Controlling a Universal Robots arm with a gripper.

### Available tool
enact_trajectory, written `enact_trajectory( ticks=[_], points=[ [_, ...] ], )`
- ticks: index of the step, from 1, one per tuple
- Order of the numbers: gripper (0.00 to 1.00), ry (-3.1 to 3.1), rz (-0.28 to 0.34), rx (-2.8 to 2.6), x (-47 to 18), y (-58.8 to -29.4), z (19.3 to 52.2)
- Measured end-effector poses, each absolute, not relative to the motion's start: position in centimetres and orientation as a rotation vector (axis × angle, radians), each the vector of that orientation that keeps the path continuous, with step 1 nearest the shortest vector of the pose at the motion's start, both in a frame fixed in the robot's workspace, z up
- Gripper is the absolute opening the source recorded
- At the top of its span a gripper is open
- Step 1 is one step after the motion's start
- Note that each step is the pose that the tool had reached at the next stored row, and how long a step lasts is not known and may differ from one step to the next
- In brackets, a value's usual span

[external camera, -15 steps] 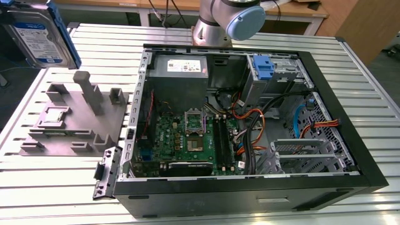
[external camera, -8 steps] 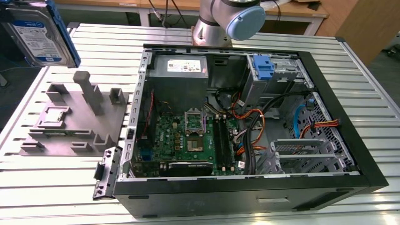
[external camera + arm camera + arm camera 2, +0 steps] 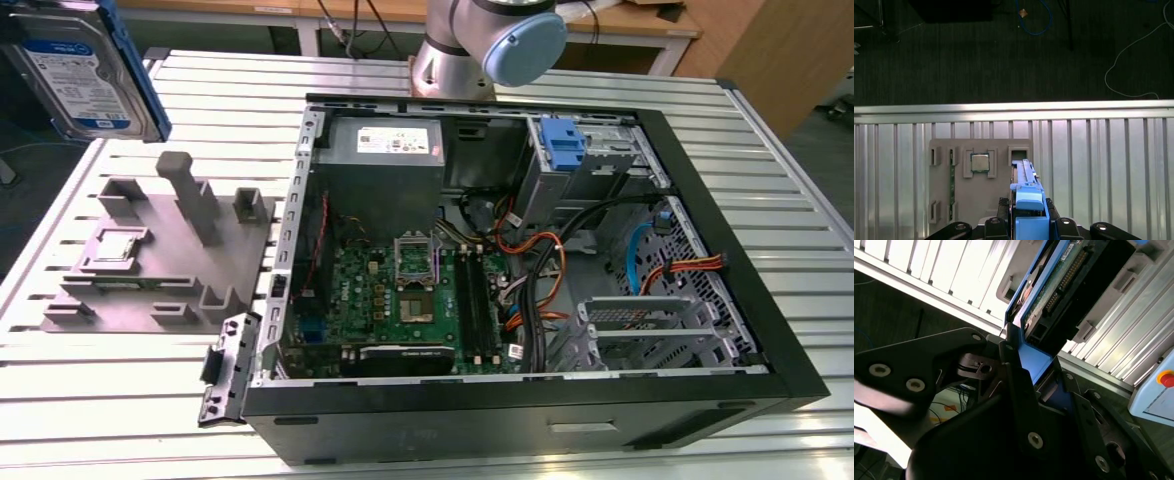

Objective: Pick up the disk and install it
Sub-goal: 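Pick up the disk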

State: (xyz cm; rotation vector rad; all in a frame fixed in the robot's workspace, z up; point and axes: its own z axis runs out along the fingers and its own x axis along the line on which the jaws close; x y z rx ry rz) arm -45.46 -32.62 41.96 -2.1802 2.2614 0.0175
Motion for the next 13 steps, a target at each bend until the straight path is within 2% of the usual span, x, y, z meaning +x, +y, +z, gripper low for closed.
enact_trajectory(
  ticks=[13],
  points=[
    [0.36,2.262,0.018,-2.18,-45.47,-32.78,42.24]
  ],
)
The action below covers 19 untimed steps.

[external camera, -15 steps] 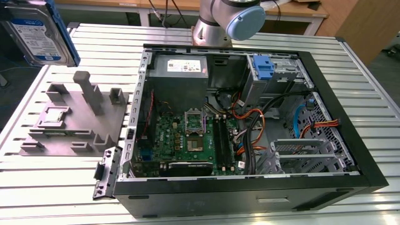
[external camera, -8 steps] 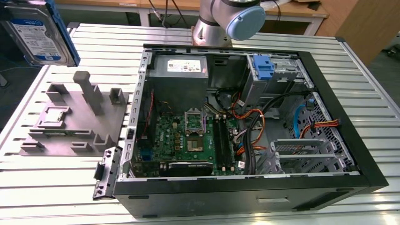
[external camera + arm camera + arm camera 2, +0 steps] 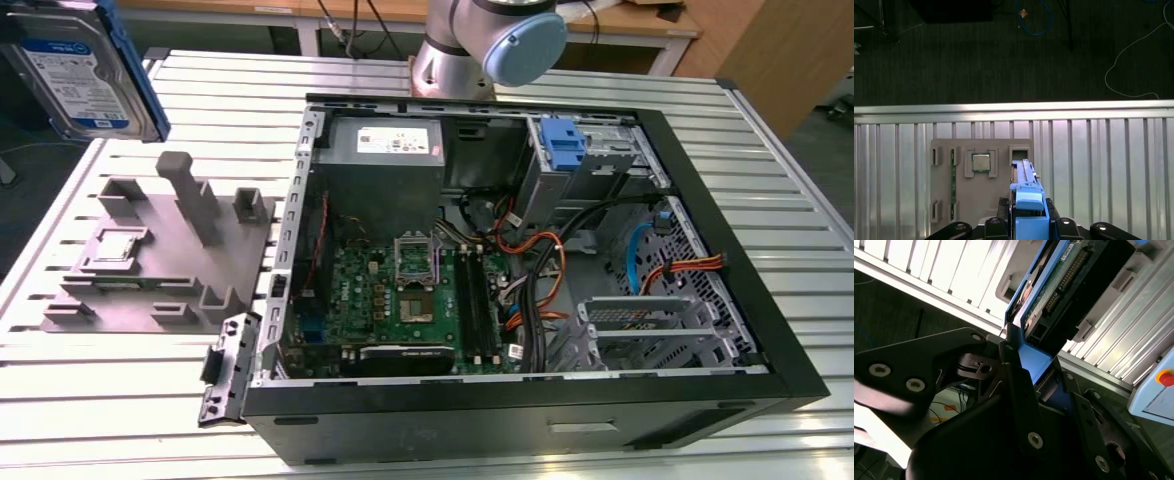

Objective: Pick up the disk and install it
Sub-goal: 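Pick up the disk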

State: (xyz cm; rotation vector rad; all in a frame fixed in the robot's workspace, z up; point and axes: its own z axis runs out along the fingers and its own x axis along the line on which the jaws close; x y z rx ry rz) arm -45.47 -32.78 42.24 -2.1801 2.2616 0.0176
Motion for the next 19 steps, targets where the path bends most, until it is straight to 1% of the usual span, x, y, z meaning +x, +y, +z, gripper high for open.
enact_trajectory(
  ticks=[19],
  points=[
    [0.36,2.261,0.018,-2.18,-45.5,-32.8,44.2]
  ],
)
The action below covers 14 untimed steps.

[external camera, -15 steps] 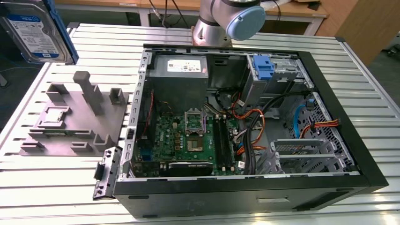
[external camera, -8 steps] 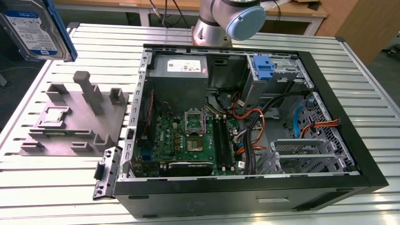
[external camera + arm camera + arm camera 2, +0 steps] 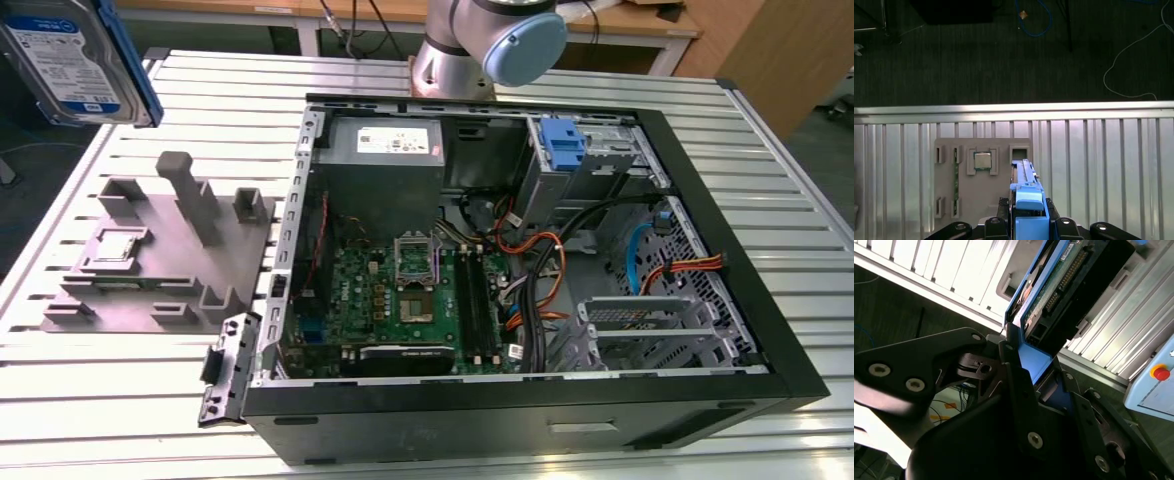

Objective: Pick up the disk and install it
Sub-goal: 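Pick up the disk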

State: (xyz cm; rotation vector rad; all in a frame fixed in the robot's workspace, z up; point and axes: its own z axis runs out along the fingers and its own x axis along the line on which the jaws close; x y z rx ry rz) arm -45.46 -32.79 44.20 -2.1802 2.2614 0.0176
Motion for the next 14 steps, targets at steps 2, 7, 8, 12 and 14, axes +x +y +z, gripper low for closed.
enact_trajectory(
  ticks=[2,7,8,12,14],
  points=[
    [0.36,2.261,0.018,-2.18,-45.46,-32.79,44.25],
    [0.36,2.262,0.018,-2.18,-45.47,-32.79,44.36],
    [0.36,2.262,0.018,-2.18,-45.47,-32.79,44.38],
    [0.36,2.261,0.018,-2.18,-45.46,-32.79,44.55],
    [0.36,2.261,0.018,-2.18,-45.46,-32.79,44.68]
  ],
)
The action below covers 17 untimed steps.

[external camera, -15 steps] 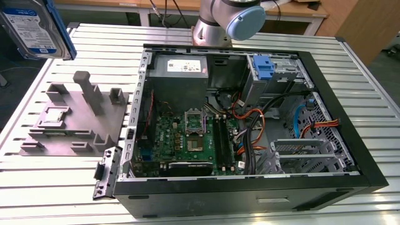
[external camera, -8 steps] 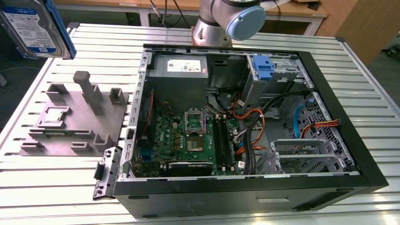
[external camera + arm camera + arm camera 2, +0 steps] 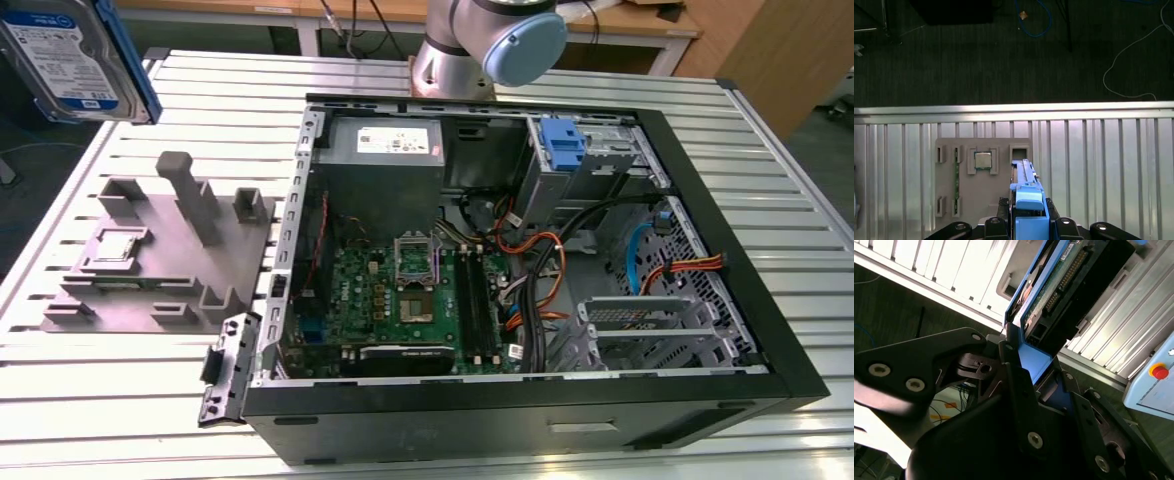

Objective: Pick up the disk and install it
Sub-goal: 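Pick up the disk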

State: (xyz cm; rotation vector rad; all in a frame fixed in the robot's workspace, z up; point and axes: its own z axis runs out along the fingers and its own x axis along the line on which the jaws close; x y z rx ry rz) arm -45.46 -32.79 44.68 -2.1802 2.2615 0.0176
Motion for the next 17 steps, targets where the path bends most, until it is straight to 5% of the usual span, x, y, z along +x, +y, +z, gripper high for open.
enact_trajectory(
  ticks=[17],
  points=[
    [0.36,2.261,0.018,-2.18,-45.5,-32.8,46.0]
  ],
)
